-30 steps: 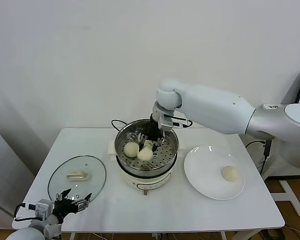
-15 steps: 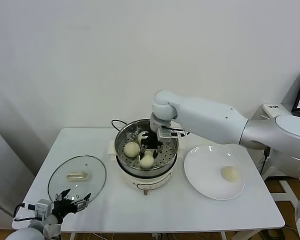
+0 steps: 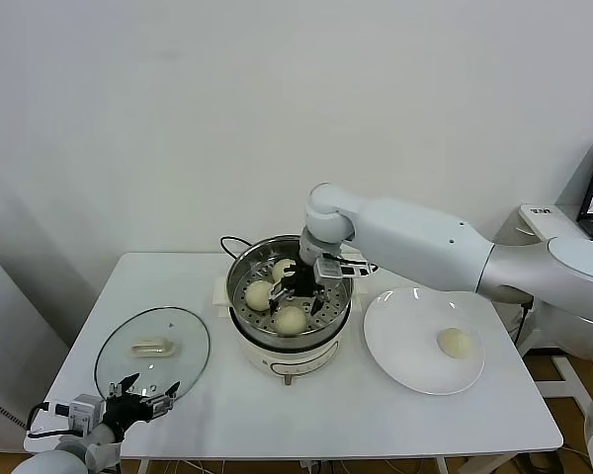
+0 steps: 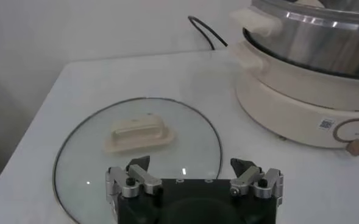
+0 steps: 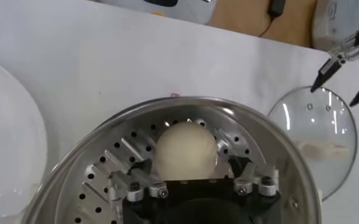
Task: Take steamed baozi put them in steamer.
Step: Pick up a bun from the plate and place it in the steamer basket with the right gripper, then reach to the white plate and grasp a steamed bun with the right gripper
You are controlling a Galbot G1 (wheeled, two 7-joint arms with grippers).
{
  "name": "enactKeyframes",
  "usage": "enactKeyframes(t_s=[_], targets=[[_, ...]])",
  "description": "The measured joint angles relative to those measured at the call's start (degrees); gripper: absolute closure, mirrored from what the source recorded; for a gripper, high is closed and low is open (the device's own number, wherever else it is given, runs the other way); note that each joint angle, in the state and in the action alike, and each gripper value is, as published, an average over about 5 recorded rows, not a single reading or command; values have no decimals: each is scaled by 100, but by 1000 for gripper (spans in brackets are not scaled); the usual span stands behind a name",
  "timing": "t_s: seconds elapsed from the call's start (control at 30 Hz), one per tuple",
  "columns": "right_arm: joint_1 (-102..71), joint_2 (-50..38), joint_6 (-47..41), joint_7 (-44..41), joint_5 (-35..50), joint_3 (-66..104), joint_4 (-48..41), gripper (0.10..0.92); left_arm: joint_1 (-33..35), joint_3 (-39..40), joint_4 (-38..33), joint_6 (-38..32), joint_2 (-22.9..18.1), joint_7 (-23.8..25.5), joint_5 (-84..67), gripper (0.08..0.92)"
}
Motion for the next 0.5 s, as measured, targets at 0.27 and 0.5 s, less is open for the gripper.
enactKeyframes(t_s=[0.27, 0.5], targets=[[402, -345, 0, -33, 623, -29, -277, 203, -15, -17, 26, 0, 37, 0, -6, 177], [862, -846, -48, -296, 1507, -323, -646, 203, -22, -42, 22, 1, 48, 1, -24, 177]])
